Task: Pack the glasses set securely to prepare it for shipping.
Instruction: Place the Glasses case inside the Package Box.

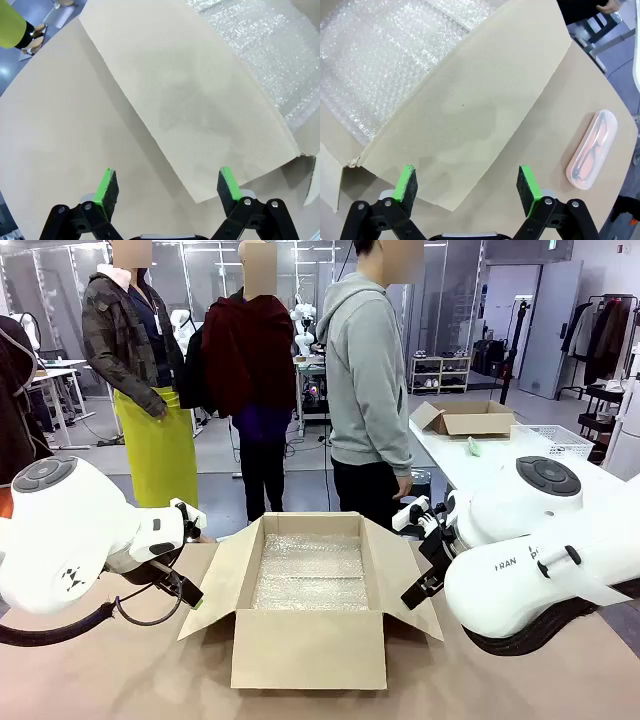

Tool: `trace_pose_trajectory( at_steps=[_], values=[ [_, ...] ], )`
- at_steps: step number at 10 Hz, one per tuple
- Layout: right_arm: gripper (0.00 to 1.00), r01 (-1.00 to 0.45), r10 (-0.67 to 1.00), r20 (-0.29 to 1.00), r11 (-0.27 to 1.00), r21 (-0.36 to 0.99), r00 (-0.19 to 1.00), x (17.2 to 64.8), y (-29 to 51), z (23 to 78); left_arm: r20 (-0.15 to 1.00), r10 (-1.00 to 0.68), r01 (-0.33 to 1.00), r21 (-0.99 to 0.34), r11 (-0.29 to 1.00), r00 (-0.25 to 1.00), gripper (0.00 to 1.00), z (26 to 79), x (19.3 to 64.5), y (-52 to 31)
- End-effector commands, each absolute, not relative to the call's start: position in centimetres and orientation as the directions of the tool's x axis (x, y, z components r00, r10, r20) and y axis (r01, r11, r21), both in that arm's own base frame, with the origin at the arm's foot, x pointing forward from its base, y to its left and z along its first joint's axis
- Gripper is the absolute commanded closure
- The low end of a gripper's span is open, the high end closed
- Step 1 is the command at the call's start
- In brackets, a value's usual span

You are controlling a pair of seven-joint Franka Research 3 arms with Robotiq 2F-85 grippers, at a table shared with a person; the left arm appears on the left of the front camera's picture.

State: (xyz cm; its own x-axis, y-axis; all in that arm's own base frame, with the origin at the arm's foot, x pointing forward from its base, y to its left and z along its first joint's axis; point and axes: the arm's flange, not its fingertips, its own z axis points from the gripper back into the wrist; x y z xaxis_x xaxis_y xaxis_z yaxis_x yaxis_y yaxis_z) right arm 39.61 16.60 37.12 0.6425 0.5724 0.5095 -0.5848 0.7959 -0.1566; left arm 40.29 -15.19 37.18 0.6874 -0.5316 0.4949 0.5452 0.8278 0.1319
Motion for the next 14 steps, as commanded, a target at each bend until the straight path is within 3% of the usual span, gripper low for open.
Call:
trace_pose_trajectory(
  at_steps=[1,12,14],
  values=[
    [0.0,-0.585,0.572,0.51,0.796,-0.157,0.643,39.6,16.6,37.1,0.495,-0.532,0.546,0.132,0.828,0.687,0.0,37.2,40.3,-15.2],
    [0.0,-0.585,0.573,0.509,0.796,-0.158,0.642,39.6,16.5,37.1,0.495,-0.534,0.547,0.133,0.826,0.686,0.0,37.2,40.2,-15.3],
    [0.0,-0.548,0.554,0.489,0.819,-0.172,0.674,40.0,15.3,41.7,0.562,-0.545,0.602,0.101,0.792,0.622,0.0,43.7,40.3,-14.8]
  ],
)
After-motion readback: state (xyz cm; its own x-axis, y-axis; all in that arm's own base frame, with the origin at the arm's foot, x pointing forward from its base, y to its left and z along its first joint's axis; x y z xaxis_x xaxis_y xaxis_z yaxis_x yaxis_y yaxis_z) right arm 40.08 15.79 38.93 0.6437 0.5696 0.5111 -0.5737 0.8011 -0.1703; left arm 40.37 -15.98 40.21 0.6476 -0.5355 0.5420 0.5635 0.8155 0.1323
